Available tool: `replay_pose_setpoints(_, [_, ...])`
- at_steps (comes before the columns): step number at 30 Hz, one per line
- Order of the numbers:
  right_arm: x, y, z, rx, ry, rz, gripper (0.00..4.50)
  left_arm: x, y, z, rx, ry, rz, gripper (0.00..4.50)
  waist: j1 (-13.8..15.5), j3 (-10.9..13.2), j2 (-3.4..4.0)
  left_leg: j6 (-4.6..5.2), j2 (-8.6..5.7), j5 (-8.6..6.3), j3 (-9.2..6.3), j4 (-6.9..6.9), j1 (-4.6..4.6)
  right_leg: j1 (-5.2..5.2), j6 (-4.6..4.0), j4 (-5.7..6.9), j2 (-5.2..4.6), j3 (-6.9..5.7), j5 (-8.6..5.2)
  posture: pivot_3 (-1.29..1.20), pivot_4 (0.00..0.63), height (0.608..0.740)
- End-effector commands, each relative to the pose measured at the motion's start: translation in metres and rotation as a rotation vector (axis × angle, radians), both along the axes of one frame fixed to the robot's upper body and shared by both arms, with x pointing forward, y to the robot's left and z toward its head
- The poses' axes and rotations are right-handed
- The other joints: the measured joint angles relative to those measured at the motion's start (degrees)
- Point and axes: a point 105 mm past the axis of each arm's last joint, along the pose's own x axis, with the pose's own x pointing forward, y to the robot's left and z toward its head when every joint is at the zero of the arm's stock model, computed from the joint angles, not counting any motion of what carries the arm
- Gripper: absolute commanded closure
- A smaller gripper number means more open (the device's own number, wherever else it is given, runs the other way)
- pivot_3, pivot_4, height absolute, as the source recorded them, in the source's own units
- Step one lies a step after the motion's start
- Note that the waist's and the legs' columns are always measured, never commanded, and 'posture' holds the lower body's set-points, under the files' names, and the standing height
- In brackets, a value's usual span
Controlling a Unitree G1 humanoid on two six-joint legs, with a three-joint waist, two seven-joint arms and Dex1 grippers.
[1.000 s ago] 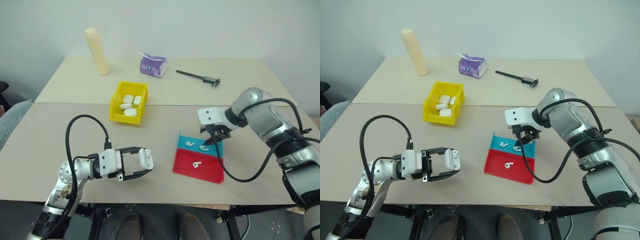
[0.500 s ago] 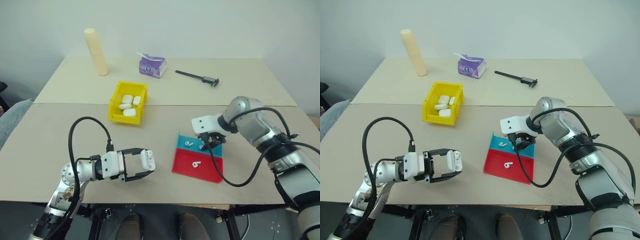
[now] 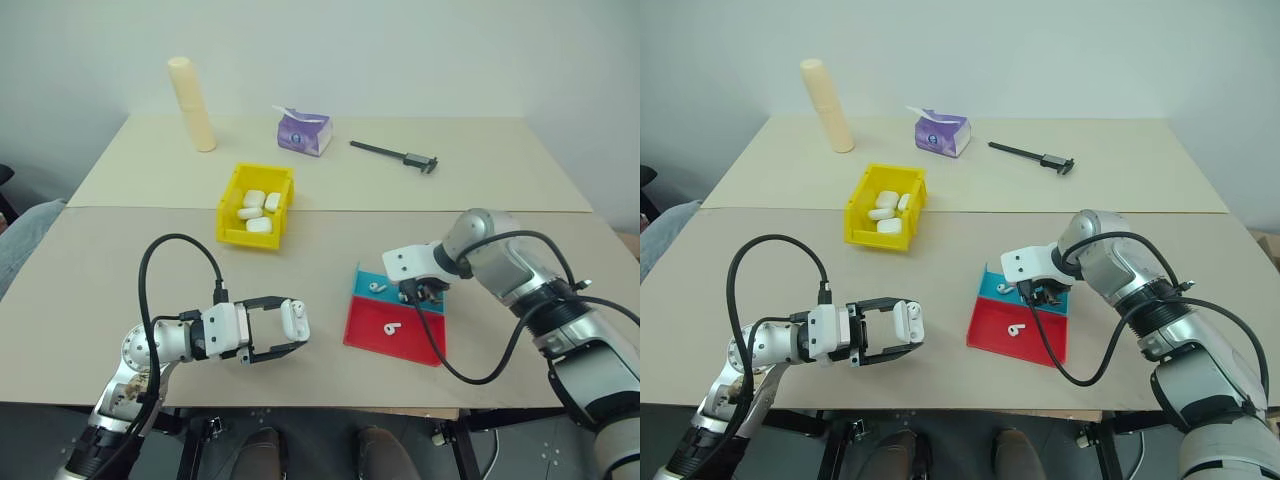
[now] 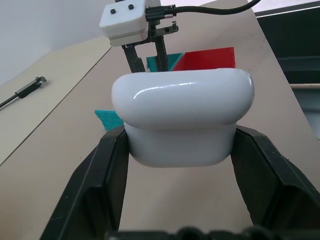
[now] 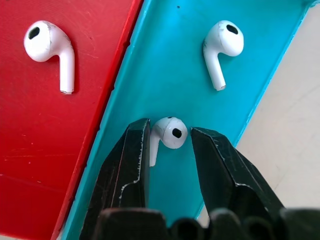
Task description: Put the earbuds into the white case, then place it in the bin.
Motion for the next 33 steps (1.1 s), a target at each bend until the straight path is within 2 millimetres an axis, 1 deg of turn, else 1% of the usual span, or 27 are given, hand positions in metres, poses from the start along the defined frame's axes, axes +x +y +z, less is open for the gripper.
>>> replay_pose_setpoints(1, [0.005, -0.003, 0.006, -0.003, -0.045, -0.005, 2.82, 0.001, -0.002, 0.008, -0.003, -0.041, -0.006, 1.74, 0.0, 0.0, 0.00, 0.00, 0.00, 0.00, 0.00, 0.00, 0.00, 0.00, 0.00, 0.00, 0.00, 0.00, 0.00, 0.00, 0.150, 0.740])
replay_pose_setpoints(6, [0.004, -0.004, 0.003, -0.013, -0.040, 0.001, 2.82, 0.001, -0.002, 0.007, -0.001, -0.048, -0.003, 1.74, 0.0, 0.0, 0.00, 0.00, 0.00, 0.00, 0.00, 0.00, 0.07, 0.06, 0.00, 0.00, 0.00, 0.00, 0.00, 0.00, 0.150, 0.740])
replay_pose_setpoints(11, [0.002, 0.001, 0.004, 0.015, -0.023, 0.007, 2.82, 0.001, -0.002, 0.007, 0.002, -0.048, 0.002, 1.74, 0.0, 0.0, 0.00, 0.00, 0.00, 0.00, 0.01, 0.00, 0.09, 0.07, 0.00, 0.00, 0.00, 0.01, 0.00, 0.00, 0.150, 0.740])
replay_pose_setpoints(13, [0.002, -0.002, 0.001, -0.005, -0.028, 0.010, 2.82, 0.001, -0.002, 0.006, 0.005, -0.048, 0.005, 1.74, 0.0, 0.0, 0.00, 0.00, 0.00, 0.00, 0.00, 0.00, 0.09, 0.06, 0.00, 0.00, 0.01, 0.01, 0.00, 0.00, 0.150, 0.740])
replay_pose_setpoints(16, [0.002, -0.006, -0.003, -0.019, -0.030, 0.009, 3.37, 0.001, -0.002, 0.006, 0.005, -0.052, 0.004, 1.74, 0.0, 0.0, 0.00, 0.00, 0.00, 0.00, 0.01, 0.00, 0.10, 0.08, 0.00, 0.00, 0.01, 0.01, 0.00, 0.00, 0.150, 0.740])
replay_pose_setpoints(17, [0.002, -0.007, -0.004, -0.023, -0.034, 0.003, 3.67, 0.001, -0.002, 0.006, 0.007, -0.050, 0.006, 1.74, 0.0, 0.0, 0.00, 0.00, 0.00, 0.00, 0.01, 0.00, 0.12, 0.10, 0.00, 0.00, 0.00, 0.01, 0.00, 0.00, 0.150, 0.740])
replay_pose_setpoints(25, [0.004, -0.010, -0.005, -0.016, -0.059, -0.018, 3.67, 0.002, -0.001, 0.006, 0.007, -0.050, 0.008, 1.74, 0.0, 0.0, 0.00, 0.00, 0.00, 0.00, 0.01, 0.00, 0.24, 0.20, 0.00, 0.01, 0.00, 0.01, 0.00, 0.00, 0.150, 0.740])
replay_pose_setpoints(27, [0.004, -0.007, 0.003, 0.028, -0.078, -0.020, 3.67, 0.003, -0.001, 0.007, -0.004, -0.058, 0.008, 1.74, 0.0, 0.0, 0.00, 0.00, 0.00, 0.00, 0.01, 0.00, 0.24, 0.20, 0.00, 0.01, 0.00, 0.01, 0.00, 0.00, 0.150, 0.740])
replay_pose_setpoints(29, [0.004, -0.001, 0.022, 0.117, -0.112, -0.044, 3.67, 0.004, -0.002, 0.010, -0.010, -0.066, 0.007, 1.74, 0.0, 0.0, 0.00, 0.00, 0.00, 0.00, 0.01, 0.00, 0.20, 0.17, 0.00, 0.01, 0.00, 0.01, 0.00, 0.00, 0.150, 0.740])
replay_pose_setpoints(30, [0.003, 0.002, 0.036, 0.183, -0.137, -0.055, 3.67, 0.004, -0.003, 0.015, -0.027, -0.074, 0.006, 1.74, 0.0, 0.0, 0.00, 0.00, 0.00, 0.00, 0.01, 0.00, 0.15, 0.12, 0.00, 0.01, 0.00, 0.02, 0.00, 0.00, 0.150, 0.740])
replay_pose_setpoints(32, [0.000, 0.005, 0.052, 0.257, -0.159, -0.071, 3.67, 0.005, -0.004, 0.021, -0.051, -0.083, 0.003, 1.74, 0.0, 0.0, 0.01, 0.00, 0.00, 0.00, 0.01, 0.00, 0.03, 0.00, 0.00, 0.05, -0.01, 0.04, 0.00, 0.00, 0.150, 0.740])
replay_pose_setpoints(33, [-0.003, 0.007, 0.065, 0.326, -0.190, -0.083, 3.67, 0.006, -0.006, 0.027, -0.074, -0.086, 0.004, 1.74, 0.1, 0.0, 0.01, 0.00, 0.00, 0.00, 0.01, 0.00, 0.02, -0.02, 0.00, 0.06, 0.00, 0.04, 0.00, 0.00, 0.150, 0.740])
